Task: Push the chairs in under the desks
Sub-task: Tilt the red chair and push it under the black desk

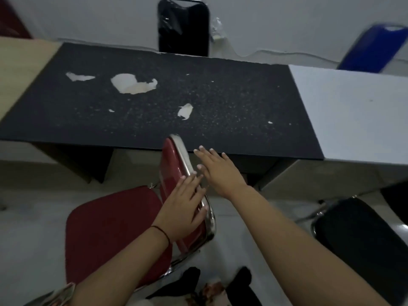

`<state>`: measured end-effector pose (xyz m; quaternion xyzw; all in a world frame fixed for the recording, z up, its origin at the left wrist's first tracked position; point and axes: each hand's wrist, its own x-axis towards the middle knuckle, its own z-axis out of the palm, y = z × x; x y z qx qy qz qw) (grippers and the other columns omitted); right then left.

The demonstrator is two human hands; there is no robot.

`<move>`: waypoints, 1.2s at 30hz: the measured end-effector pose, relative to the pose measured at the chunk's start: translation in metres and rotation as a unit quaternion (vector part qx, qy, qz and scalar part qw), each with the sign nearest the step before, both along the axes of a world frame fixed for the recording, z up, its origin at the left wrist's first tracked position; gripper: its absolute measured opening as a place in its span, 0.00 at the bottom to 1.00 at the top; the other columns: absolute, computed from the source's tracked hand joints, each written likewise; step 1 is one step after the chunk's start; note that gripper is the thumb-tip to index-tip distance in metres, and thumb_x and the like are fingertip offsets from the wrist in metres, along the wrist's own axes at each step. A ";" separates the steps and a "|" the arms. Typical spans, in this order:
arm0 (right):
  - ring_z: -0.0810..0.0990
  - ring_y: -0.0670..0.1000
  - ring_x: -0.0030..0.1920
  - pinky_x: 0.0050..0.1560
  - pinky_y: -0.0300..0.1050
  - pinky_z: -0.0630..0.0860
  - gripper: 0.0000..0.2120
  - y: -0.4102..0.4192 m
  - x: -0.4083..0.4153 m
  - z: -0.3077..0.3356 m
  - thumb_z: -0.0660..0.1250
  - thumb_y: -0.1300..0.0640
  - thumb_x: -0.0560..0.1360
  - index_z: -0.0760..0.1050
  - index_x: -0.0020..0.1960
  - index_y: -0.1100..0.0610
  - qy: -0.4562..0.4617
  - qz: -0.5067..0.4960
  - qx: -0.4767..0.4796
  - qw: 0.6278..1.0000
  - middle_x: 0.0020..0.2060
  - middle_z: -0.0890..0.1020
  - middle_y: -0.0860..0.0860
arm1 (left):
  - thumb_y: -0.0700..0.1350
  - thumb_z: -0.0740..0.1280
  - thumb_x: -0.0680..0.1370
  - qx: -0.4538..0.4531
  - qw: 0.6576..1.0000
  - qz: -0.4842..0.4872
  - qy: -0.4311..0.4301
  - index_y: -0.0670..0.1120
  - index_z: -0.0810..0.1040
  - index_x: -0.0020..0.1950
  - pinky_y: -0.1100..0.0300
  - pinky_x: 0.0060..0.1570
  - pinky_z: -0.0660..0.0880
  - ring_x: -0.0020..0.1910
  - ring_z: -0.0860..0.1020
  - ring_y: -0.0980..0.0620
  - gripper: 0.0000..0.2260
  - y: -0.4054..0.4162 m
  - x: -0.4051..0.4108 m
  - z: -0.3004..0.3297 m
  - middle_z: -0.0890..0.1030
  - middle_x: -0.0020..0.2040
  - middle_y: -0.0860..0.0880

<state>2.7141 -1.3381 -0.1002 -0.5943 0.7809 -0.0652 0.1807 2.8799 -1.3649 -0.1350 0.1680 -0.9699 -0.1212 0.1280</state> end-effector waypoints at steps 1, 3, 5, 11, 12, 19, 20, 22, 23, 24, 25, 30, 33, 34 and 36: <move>0.48 0.49 0.77 0.75 0.51 0.46 0.23 -0.009 -0.003 -0.001 0.47 0.50 0.84 0.48 0.78 0.47 0.007 0.022 -0.008 1.000 0.77 0.50 0.45 | 0.52 0.57 0.77 -0.006 1.000 -0.002 -0.004 0.43 0.73 0.65 0.51 0.72 0.52 0.73 0.59 0.47 0.20 0.001 0.000 -0.001 0.70 0.68 0.42; 0.48 0.49 0.77 0.76 0.50 0.46 0.23 -0.027 -0.011 -0.002 0.47 0.49 0.83 0.49 0.77 0.47 0.019 0.071 -0.023 0.997 0.77 0.51 0.45 | 0.53 0.58 0.77 -0.011 1.000 0.000 -0.012 0.45 0.73 0.65 0.51 0.72 0.53 0.72 0.59 0.47 0.20 0.003 -0.002 -0.002 0.72 0.67 0.43; 0.47 0.48 0.77 0.76 0.50 0.46 0.23 -0.043 -0.017 -0.005 0.47 0.48 0.83 0.50 0.77 0.48 0.027 0.123 -0.027 0.992 0.77 0.51 0.44 | 0.54 0.59 0.77 -0.014 1.000 0.017 -0.021 0.47 0.70 0.67 0.51 0.72 0.54 0.73 0.59 0.47 0.21 0.006 -0.004 -0.003 0.71 0.68 0.44; 0.46 0.48 0.77 0.75 0.48 0.43 0.24 -0.079 -0.032 -0.012 0.47 0.47 0.83 0.52 0.77 0.50 0.056 0.258 -0.049 0.963 0.77 0.50 0.46 | 0.53 0.61 0.76 0.034 0.987 0.157 -0.021 0.46 0.70 0.68 0.54 0.73 0.52 0.73 0.59 0.52 0.22 0.024 -0.021 0.004 0.68 0.71 0.48; 0.46 0.48 0.77 0.75 0.48 0.43 0.24 -0.084 -0.034 -0.012 0.47 0.47 0.83 0.53 0.77 0.50 0.057 0.279 -0.054 0.957 0.77 0.50 0.46 | 0.51 0.62 0.75 0.047 0.982 0.182 -0.012 0.45 0.69 0.68 0.55 0.73 0.52 0.73 0.58 0.52 0.22 0.030 -0.026 0.004 0.68 0.71 0.48; 0.54 0.52 0.76 0.75 0.48 0.47 0.33 -0.107 -0.042 -0.023 0.38 0.43 0.77 0.69 0.70 0.56 0.016 0.382 -0.107 0.918 0.75 0.60 0.51 | 0.42 0.58 0.75 0.093 0.936 0.338 0.032 0.41 0.58 0.74 0.56 0.74 0.51 0.75 0.55 0.50 0.26 0.057 -0.052 0.001 0.61 0.74 0.46; 0.57 0.53 0.76 0.74 0.49 0.50 0.31 -0.108 -0.043 -0.025 0.41 0.45 0.78 0.72 0.67 0.57 0.008 0.382 -0.124 0.916 0.74 0.64 0.53 | 0.42 0.57 0.76 0.089 0.930 0.355 0.032 0.40 0.57 0.74 0.57 0.74 0.51 0.75 0.55 0.50 0.26 0.058 -0.054 0.001 0.60 0.74 0.46; 0.63 0.57 0.73 0.73 0.53 0.56 0.26 -0.109 -0.044 -0.031 0.47 0.48 0.79 0.77 0.62 0.59 0.001 0.382 -0.161 0.910 0.70 0.70 0.55 | 0.41 0.56 0.76 0.083 0.918 0.387 0.022 0.39 0.58 0.73 0.57 0.74 0.50 0.75 0.56 0.50 0.26 0.063 -0.060 0.001 0.61 0.74 0.44; 0.65 0.57 0.72 0.72 0.54 0.59 0.24 -0.109 -0.045 -0.033 0.48 0.49 0.79 0.77 0.60 0.60 0.003 0.386 -0.178 0.905 0.69 0.71 0.56 | 0.41 0.56 0.76 0.077 0.912 0.402 0.016 0.38 0.58 0.73 0.57 0.74 0.50 0.74 0.56 0.50 0.25 0.065 -0.063 0.000 0.61 0.74 0.44; 0.67 0.58 0.71 0.72 0.55 0.60 0.23 -0.110 -0.047 -0.036 0.49 0.50 0.79 0.78 0.59 0.60 0.007 0.394 -0.193 0.899 0.68 0.72 0.56 | 0.41 0.56 0.75 0.068 0.908 0.414 0.010 0.38 0.58 0.72 0.57 0.74 0.49 0.74 0.57 0.50 0.25 0.067 -0.064 0.000 0.62 0.73 0.43; 0.68 0.58 0.70 0.71 0.55 0.61 0.22 -0.112 -0.048 -0.037 0.51 0.50 0.79 0.78 0.59 0.60 0.011 0.402 -0.209 0.891 0.67 0.73 0.56 | 0.41 0.56 0.75 0.063 0.904 0.422 0.003 0.38 0.59 0.72 0.57 0.73 0.49 0.73 0.58 0.50 0.25 0.067 -0.065 0.001 0.63 0.73 0.43; 0.72 0.59 0.68 0.71 0.54 0.61 0.19 -0.115 -0.050 -0.042 0.53 0.52 0.79 0.80 0.55 0.59 0.023 0.411 -0.259 0.873 0.63 0.77 0.56 | 0.42 0.55 0.77 0.021 0.910 0.411 -0.048 0.39 0.62 0.72 0.56 0.73 0.51 0.73 0.59 0.50 0.23 0.071 -0.058 0.002 0.63 0.73 0.43; 0.72 0.59 0.67 0.70 0.56 0.65 0.19 -0.113 -0.049 -0.043 0.53 0.53 0.79 0.80 0.53 0.59 0.036 0.403 -0.271 0.873 0.62 0.78 0.56 | 0.43 0.56 0.78 0.013 0.912 0.407 -0.047 0.39 0.63 0.71 0.56 0.72 0.54 0.73 0.60 0.51 0.22 0.074 -0.056 0.005 0.64 0.73 0.44; 0.73 0.59 0.67 0.69 0.56 0.65 0.19 -0.110 -0.049 -0.043 0.53 0.52 0.79 0.80 0.52 0.59 0.040 0.402 -0.274 0.873 0.62 0.78 0.56 | 0.43 0.57 0.78 0.012 0.912 0.409 -0.044 0.39 0.64 0.71 0.57 0.72 0.55 0.72 0.61 0.52 0.22 0.076 -0.055 0.006 0.64 0.73 0.44; 0.73 0.59 0.66 0.69 0.56 0.65 0.19 -0.104 -0.050 -0.043 0.52 0.52 0.79 0.80 0.52 0.59 0.045 0.403 -0.275 0.872 0.62 0.78 0.56 | 0.43 0.57 0.78 0.014 0.911 0.410 -0.035 0.39 0.66 0.70 0.57 0.72 0.56 0.72 0.62 0.52 0.21 0.080 -0.054 0.006 0.65 0.72 0.44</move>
